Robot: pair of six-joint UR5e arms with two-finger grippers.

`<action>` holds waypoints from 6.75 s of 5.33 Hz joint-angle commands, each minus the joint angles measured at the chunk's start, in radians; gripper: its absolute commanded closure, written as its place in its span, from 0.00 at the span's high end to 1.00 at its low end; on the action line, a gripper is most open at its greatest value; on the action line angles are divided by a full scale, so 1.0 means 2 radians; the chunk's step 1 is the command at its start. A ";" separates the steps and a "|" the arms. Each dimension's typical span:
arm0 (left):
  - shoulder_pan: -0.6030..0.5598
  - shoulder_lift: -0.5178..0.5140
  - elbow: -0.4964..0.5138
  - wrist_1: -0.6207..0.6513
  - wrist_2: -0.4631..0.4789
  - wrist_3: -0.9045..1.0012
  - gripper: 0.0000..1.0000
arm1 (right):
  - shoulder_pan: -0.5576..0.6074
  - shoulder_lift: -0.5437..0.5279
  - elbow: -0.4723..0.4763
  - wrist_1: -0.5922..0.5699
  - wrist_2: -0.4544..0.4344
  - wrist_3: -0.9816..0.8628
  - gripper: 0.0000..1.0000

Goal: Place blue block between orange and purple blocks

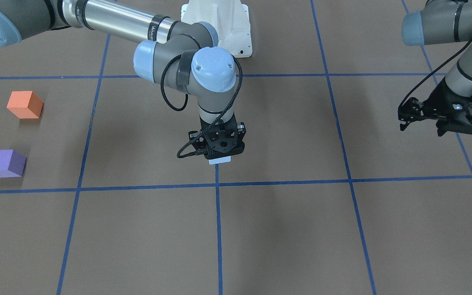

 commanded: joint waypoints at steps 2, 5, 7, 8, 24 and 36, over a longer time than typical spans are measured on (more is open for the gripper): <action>-0.113 0.034 0.065 -0.009 -0.072 0.121 1.00 | 0.101 -0.132 0.120 -0.030 0.068 -0.143 0.00; -0.154 0.037 0.111 -0.021 -0.069 0.125 1.00 | 0.230 -0.274 0.141 -0.028 0.133 -0.296 0.00; -0.153 0.053 0.110 -0.023 -0.069 0.122 1.00 | 0.280 -0.388 0.140 0.063 0.158 -0.317 0.00; -0.153 0.053 0.109 -0.023 -0.069 0.121 1.00 | 0.280 -0.433 0.137 0.163 0.159 -0.233 0.00; -0.153 0.045 0.110 -0.022 -0.068 0.123 1.00 | 0.148 -0.420 0.035 0.178 0.127 -0.190 0.01; -0.185 0.053 0.121 -0.010 -0.071 0.206 1.00 | 0.379 -0.464 0.090 0.172 0.162 -0.334 1.00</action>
